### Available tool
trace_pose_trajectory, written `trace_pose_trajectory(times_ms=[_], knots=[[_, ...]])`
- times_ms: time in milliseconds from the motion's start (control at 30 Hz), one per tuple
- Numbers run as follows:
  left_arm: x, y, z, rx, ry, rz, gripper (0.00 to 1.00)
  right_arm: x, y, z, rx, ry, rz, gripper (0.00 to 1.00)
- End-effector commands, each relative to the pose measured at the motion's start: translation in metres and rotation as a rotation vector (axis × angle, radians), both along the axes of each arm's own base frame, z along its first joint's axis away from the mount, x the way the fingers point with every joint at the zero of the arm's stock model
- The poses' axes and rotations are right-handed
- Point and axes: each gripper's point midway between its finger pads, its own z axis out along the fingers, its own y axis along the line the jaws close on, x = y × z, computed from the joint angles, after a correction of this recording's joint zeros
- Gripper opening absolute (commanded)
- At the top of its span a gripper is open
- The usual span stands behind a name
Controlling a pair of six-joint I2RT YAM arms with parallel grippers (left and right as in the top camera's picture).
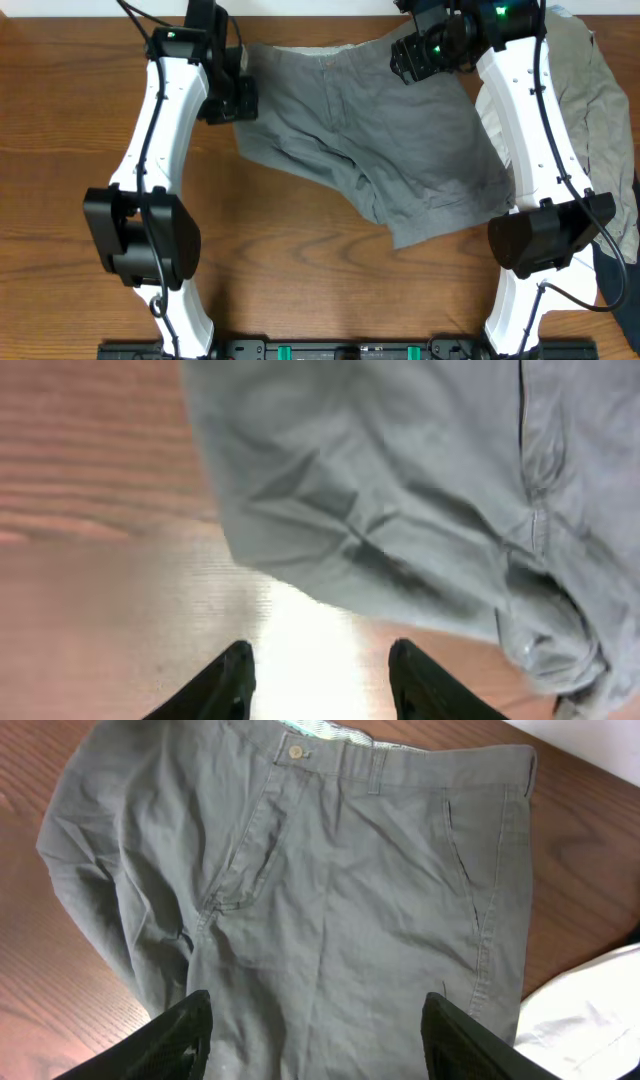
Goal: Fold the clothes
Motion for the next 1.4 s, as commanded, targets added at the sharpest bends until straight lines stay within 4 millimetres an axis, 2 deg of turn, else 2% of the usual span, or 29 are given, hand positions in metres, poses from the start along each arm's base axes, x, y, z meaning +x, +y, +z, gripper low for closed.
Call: trace_pose_trajectory(times_ms=[0,233,400,667,833,1000,1267,1333,1367], knots=[[-0.034,-0.008,-0.057,0.026,0.184,-0.025,0.44,0.000,-0.004,-0.004,-0.003,0.014,-0.005,0.65],[-0.078,-0.026,-0.116,0.022,0.293,-0.081,0.43,-0.007,-0.005,-0.008,-0.012,0.046,-0.003,0.66],[-0.081,-0.032,-0.135,0.020,0.270,-0.100,0.43,-0.007,-0.005,-0.008,-0.012,0.047,-0.002,0.66],[-0.070,-0.036,-0.137,0.005,0.219,-0.103,0.42,-0.007,-0.005,-0.008,-0.012,0.047,-0.003,0.68],[-0.047,-0.042,-0.133,-0.015,0.125,-0.069,0.43,-0.003,-0.004,-0.006,-0.008,0.029,-0.003,0.70],[-0.027,-0.056,-0.131,-0.034,0.031,-0.084,0.44,-0.001,-0.003,-0.004,-0.004,0.016,-0.003,0.71],[-0.007,-0.079,-0.125,-0.057,-0.072,-0.104,0.43,0.003,-0.002,-0.002,0.000,-0.002,-0.003,0.72],[-0.004,-0.080,-0.124,-0.055,-0.086,-0.096,0.30,0.003,-0.002,-0.002,0.000,-0.002,-0.003,0.72],[-0.003,-0.081,-0.124,-0.056,-0.090,-0.096,0.19,0.003,-0.002,-0.002,0.000,-0.002,-0.003,0.72]])
